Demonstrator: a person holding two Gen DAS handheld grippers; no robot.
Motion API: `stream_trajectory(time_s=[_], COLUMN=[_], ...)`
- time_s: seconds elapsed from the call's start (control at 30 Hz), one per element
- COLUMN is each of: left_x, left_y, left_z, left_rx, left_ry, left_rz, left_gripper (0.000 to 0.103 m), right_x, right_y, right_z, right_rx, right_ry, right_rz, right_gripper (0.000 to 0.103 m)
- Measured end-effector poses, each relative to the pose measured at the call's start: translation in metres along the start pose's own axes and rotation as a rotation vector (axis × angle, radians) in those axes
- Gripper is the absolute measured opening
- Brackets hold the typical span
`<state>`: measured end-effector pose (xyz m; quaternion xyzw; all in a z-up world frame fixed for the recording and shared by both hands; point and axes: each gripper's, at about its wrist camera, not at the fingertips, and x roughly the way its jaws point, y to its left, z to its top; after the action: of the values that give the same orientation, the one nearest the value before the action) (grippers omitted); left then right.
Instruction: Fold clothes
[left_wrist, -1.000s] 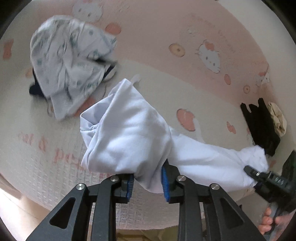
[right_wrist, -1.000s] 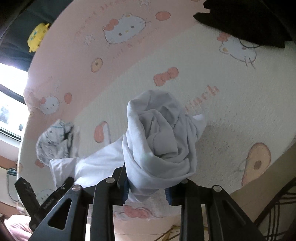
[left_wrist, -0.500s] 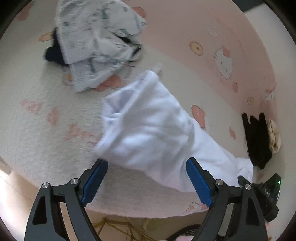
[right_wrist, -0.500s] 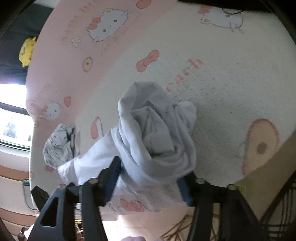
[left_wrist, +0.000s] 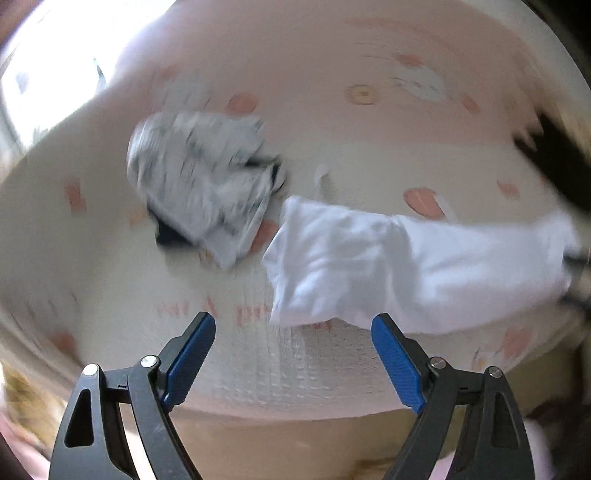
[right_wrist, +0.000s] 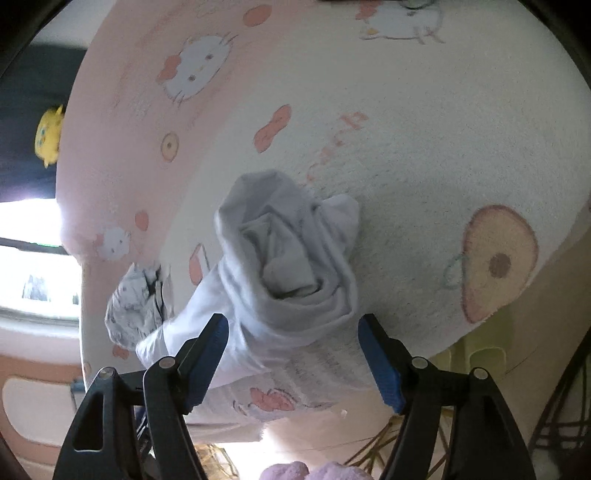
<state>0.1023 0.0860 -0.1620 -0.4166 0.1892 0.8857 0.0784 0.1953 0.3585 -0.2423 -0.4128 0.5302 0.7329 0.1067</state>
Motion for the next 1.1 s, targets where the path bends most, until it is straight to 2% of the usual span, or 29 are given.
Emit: stream_trajectory(time_s=[0.13, 0.23, 0.27, 0.33, 0.53, 0.67, 0.87, 1.1], left_x=[-0.012, -0.014, -0.015, -0.015, -0.006, -0.007, 0.001, 0.008], left_y=[-0.048, -0.079, -0.088, -0.103, -0.133, -0.147, -0.167, -0.181], left_z=[0.0, -0.005, -0.008, -0.014, -0.024, -0.022, -0.012, -0.006], left_rx=[0.278, 0.458, 0.518, 0.614, 0.775, 0.787, 0.729, 0.714], left_ry=[-0.113, -0.192, -0.216, -0.247, -0.281, -0.276, -0.241, -0.228], left_rz=[0.108, 0.133, 0.134, 0.121, 0.065, 0.029, -0.057, -0.071], left_gripper=[0.086, 0.086, 0.086, 0.086, 0.086, 0.086, 0.086, 0.086], right_x=[0.002, 0.007, 0.007, 0.042, 0.034, 0.029, 0.025, 0.029], right_y=[0.003, 0.006, 0.006, 0.038, 0.026, 0.018, 0.017, 0.022], right_z=[-0.004, -0.005, -0.005, -0.015, -0.01, -0.006, -0.001, 0.004], right_rx=[-0.027, -0.031, -0.032, -0.029, 0.008, 0.029, 0.012, 0.003], right_ry=[0.018, 0.03, 0.03, 0.022, 0.0, -0.014, -0.037, -0.067], right_rz=[0.012, 0.021, 0.021, 0.017, 0.028, 0.045, 0.052, 0.045], right_gripper=[0.072, 0.072, 0.072, 0.072, 0.072, 0.072, 0.072, 0.072])
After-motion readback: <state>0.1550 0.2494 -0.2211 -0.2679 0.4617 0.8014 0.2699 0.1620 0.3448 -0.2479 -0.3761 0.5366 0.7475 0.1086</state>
